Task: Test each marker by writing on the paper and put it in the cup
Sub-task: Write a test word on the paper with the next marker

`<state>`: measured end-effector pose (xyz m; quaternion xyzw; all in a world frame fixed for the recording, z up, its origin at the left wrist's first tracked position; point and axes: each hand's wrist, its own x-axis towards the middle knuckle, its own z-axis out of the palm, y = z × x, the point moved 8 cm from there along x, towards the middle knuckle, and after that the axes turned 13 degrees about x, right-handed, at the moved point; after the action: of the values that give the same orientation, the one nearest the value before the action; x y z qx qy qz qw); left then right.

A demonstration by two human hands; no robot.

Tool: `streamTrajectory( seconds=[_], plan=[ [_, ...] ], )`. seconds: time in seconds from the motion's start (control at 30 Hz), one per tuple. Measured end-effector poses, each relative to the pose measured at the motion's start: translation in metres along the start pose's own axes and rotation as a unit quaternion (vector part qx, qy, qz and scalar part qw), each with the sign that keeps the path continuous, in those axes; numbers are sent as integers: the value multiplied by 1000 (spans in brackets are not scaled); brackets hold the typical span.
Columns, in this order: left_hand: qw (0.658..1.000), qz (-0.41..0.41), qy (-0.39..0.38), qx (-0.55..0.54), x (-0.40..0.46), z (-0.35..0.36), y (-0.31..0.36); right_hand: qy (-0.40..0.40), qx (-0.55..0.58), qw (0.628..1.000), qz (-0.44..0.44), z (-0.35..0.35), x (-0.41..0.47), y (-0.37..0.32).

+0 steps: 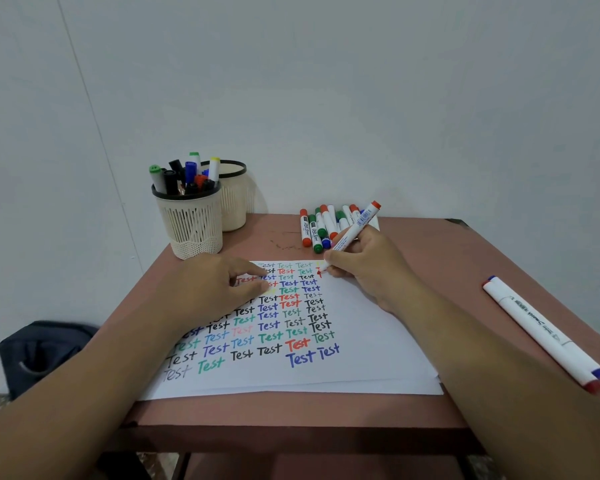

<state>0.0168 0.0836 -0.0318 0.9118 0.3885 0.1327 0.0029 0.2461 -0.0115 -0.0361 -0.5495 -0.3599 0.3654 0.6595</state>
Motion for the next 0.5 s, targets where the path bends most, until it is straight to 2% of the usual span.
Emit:
streamTrajectory(
  seconds=[0.17, 0.5],
  plan=[
    [1000, -3, -1, 5, -1, -2, 1, 17, -71, 997, -18, -3, 1, -2],
    [1000, 4, 11, -12, -1, -2, 2, 33, -28, 999, -14, -8, 2, -1]
  ],
)
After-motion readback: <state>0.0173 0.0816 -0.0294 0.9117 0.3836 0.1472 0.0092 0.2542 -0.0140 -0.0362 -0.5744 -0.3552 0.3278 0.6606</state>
